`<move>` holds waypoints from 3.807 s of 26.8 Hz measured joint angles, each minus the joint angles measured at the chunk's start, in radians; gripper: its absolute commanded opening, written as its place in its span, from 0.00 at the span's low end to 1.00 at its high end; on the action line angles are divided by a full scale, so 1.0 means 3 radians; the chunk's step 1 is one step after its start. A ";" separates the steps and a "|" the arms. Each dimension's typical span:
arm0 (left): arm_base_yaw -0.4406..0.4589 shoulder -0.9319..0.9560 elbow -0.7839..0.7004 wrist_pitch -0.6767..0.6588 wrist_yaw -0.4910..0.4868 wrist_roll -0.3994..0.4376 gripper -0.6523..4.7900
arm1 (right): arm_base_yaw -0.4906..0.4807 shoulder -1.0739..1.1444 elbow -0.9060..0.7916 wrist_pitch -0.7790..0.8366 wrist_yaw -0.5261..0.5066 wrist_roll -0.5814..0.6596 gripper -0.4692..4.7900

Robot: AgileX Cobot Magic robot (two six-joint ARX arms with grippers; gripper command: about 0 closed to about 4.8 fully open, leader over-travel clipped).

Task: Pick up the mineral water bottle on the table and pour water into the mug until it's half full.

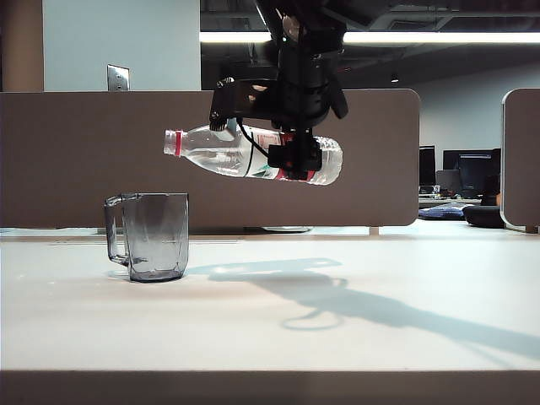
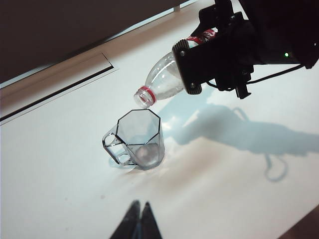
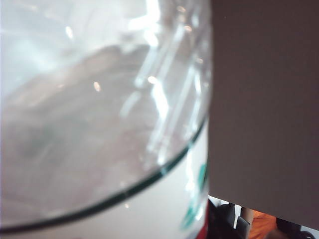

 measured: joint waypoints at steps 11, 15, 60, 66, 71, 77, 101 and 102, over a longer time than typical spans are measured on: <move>-0.0043 -0.0113 0.0001 -0.0085 -0.0003 0.0000 0.11 | 0.0000 0.0000 0.0000 0.0061 0.0094 -0.0247 0.70; -0.0052 -0.0116 0.0001 -0.0097 -0.0001 0.0000 0.11 | 0.0000 0.0000 0.0000 0.0078 0.0114 -0.0284 0.70; -0.0050 -0.0120 0.0001 -0.0100 -0.0001 0.0000 0.11 | -0.0029 0.0000 0.0001 0.0045 0.0175 -0.0347 0.70; -0.0050 -0.0120 0.0001 -0.0100 -0.0001 0.0000 0.11 | -0.0029 0.0000 0.0003 0.0045 0.0177 -0.0347 0.70; -0.0050 -0.0120 0.0001 -0.0100 -0.0001 0.0000 0.11 | -0.0029 0.0000 0.0003 0.0045 0.0175 -0.0347 0.70; -0.0079 -0.0120 0.0001 -0.0100 -0.0001 0.0000 0.11 | -0.0029 0.0000 0.0003 0.0045 0.0175 -0.0346 0.70; -0.0079 -0.0120 0.0001 -0.0100 -0.0001 0.0013 0.11 | -0.0043 -0.0003 0.0003 -0.0233 -0.0029 0.0782 0.70; -0.0079 -0.0120 0.0001 -0.0100 -0.0003 0.0013 0.11 | -0.0043 -0.0003 0.0003 -0.0254 -0.0097 0.0922 0.70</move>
